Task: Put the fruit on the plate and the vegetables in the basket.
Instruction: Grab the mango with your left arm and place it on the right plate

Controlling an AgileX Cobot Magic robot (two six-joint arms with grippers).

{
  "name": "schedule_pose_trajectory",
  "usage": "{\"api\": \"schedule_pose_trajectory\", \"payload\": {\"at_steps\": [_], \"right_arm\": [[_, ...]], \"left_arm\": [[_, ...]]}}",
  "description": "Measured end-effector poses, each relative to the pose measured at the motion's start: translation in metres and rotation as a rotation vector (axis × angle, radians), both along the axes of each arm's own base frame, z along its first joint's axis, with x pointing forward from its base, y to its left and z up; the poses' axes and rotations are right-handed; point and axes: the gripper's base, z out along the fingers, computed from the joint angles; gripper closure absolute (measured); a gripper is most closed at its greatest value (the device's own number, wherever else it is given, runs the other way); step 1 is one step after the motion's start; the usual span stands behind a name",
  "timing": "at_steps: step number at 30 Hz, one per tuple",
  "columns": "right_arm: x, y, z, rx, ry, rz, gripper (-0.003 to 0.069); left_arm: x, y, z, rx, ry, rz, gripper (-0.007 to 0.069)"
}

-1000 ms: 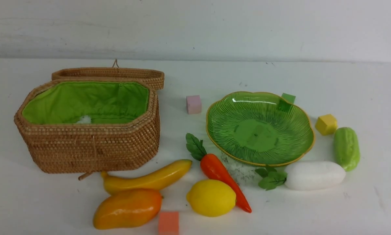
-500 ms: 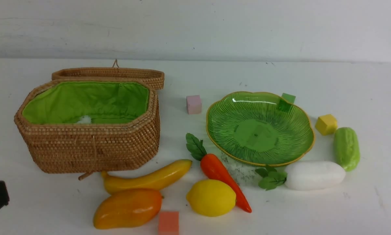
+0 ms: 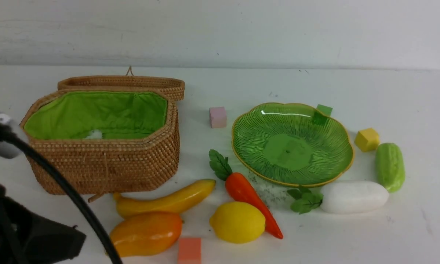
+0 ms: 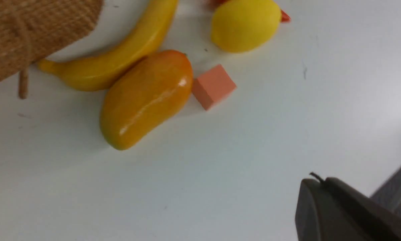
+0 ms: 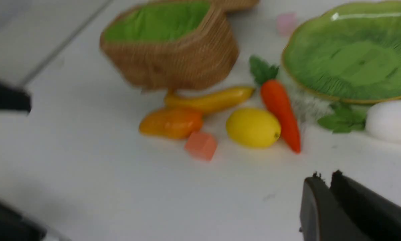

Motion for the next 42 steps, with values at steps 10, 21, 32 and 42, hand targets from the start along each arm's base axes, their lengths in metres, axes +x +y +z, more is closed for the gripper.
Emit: {"api": "schedule_pose_trajectory", "payload": {"at_steps": [10, 21, 32, 42], "right_arm": [[-0.029, 0.002, 0.086, -0.124, -0.197, 0.309, 0.0599], [-0.027, -0.004, 0.080, -0.225, -0.182, 0.285, 0.0585], [-0.037, -0.010, 0.079, -0.240, -0.221, 0.264, 0.0573], [-0.038, -0.010, 0.079, -0.239, -0.225, 0.263, 0.0573]], "left_arm": [[0.053, -0.033, -0.004, 0.252, 0.020, -0.249, 0.0638], [0.105, -0.054, -0.050, 0.466, -0.082, -0.555, 0.0575], [0.147, -0.071, -0.122, 0.552, 0.055, -0.617, 0.0024], [0.166, -0.075, -0.151, 0.615, 0.047, -0.632, 0.0078]]}}
